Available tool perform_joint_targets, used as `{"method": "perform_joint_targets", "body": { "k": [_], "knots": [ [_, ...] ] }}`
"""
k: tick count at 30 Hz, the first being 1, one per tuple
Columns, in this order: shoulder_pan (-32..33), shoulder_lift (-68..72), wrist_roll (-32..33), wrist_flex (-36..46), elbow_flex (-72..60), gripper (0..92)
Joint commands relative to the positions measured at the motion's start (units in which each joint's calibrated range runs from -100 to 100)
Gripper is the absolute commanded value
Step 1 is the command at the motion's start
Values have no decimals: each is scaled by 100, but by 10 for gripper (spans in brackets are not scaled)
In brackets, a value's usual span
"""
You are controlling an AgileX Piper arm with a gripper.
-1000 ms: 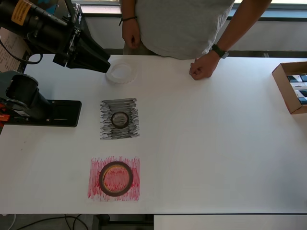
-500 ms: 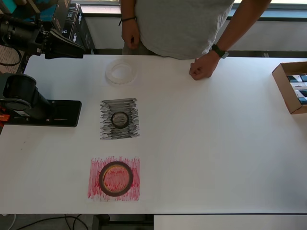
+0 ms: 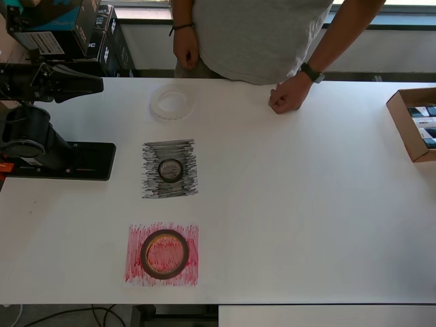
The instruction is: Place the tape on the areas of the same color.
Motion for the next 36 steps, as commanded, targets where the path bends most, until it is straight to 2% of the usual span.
{"method": "perform_joint_targets", "body": {
  "k": [1,8,14,16,23,27,36],
  "knots": [
    [-9,-786,-55,-41,458,0],
    [46,-786,-227,-134,776,0],
    [46,-786,-235,-1611,1775,0],
    [46,-786,-235,-1763,1857,0],
    [54,-786,-177,-1670,1857,0],
    [46,-786,-177,-974,1857,0],
    [46,-777,-177,-974,1848,1]
  ]
}}
